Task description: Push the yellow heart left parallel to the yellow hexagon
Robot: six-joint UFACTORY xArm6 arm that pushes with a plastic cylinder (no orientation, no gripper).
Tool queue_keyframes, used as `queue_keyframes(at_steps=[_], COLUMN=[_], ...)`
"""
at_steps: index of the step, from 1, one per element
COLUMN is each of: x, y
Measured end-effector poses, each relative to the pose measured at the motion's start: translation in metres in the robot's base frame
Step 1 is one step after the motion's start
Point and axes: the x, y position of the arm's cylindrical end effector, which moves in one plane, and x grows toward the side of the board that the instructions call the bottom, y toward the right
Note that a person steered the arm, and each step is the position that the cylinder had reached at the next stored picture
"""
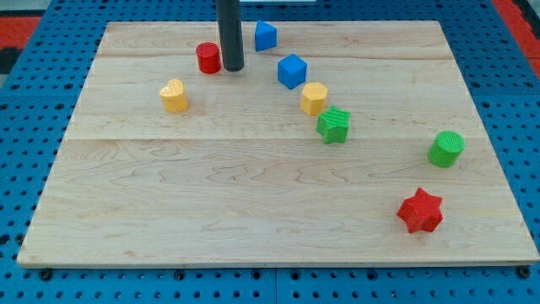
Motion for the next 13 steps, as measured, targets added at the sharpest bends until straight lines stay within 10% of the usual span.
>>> queue_keyframes(at_steps=[5,7,10,13], x=[0.014,0.003,-0.033,0.096], y=[-0.027,-0.135,-0.043,-0.127])
